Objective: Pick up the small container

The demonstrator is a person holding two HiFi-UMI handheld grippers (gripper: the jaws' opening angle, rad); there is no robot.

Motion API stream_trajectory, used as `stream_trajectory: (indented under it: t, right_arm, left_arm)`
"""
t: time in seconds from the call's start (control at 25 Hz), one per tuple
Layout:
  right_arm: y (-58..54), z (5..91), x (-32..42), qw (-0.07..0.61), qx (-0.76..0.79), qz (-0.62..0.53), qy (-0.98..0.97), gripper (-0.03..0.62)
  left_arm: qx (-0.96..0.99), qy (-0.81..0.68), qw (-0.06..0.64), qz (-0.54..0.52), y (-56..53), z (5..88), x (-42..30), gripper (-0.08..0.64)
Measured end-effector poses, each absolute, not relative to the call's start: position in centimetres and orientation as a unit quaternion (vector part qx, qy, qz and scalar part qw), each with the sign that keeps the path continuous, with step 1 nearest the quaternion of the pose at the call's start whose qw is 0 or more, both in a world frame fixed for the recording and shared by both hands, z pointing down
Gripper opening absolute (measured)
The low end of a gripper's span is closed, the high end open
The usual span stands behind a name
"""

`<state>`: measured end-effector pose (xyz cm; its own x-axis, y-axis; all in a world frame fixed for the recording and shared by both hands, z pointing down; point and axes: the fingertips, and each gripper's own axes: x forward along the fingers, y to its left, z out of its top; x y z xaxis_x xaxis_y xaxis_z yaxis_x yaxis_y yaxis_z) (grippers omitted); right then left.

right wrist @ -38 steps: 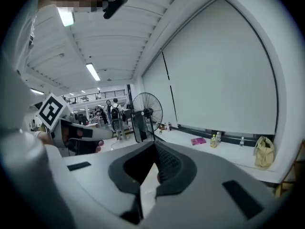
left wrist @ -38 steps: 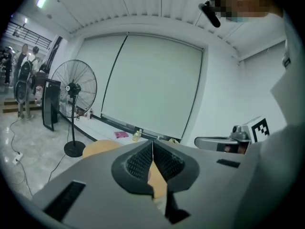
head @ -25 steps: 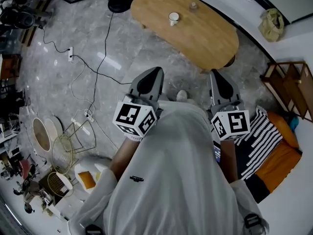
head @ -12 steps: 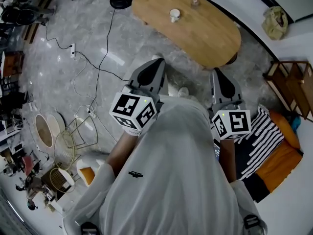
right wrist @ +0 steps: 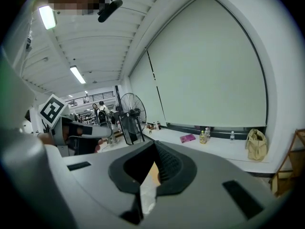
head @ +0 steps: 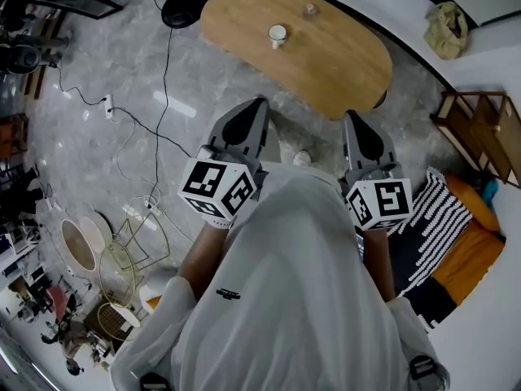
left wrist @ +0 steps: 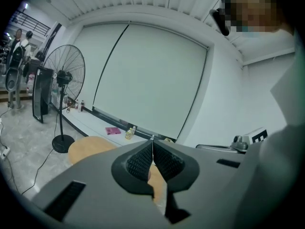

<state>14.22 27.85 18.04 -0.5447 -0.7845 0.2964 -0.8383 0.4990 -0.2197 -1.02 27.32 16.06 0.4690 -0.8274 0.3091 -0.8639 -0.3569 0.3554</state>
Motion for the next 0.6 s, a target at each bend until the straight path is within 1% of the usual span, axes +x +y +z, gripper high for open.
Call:
stream_trajectory:
  t: [0.12, 0.32, 0.6]
  right_arm:
    - [25.1, 18.5, 13.4, 0.087, 0.481, 0.173, -0.855, 0.007]
    - [21.0, 19.2, 10.4, 0.101, 0.499, 0.185, -0.841, 0.008]
    - [15.0, 18.4, 7.9, 0.108, 0.541, 0.183, -0.814, 0.008]
  left_arm:
    - [0.824, -0.507, 0.249, 0.038, 24.8, 16.7, -1.9, 0.021]
    - [0.827, -0.497, 0.26, 0.037, 20.1, 16.9, -5.8, 0.021]
    - [0.843, -0.467, 0.264, 0.031, 13.4, 16.2, -9.3, 0.021]
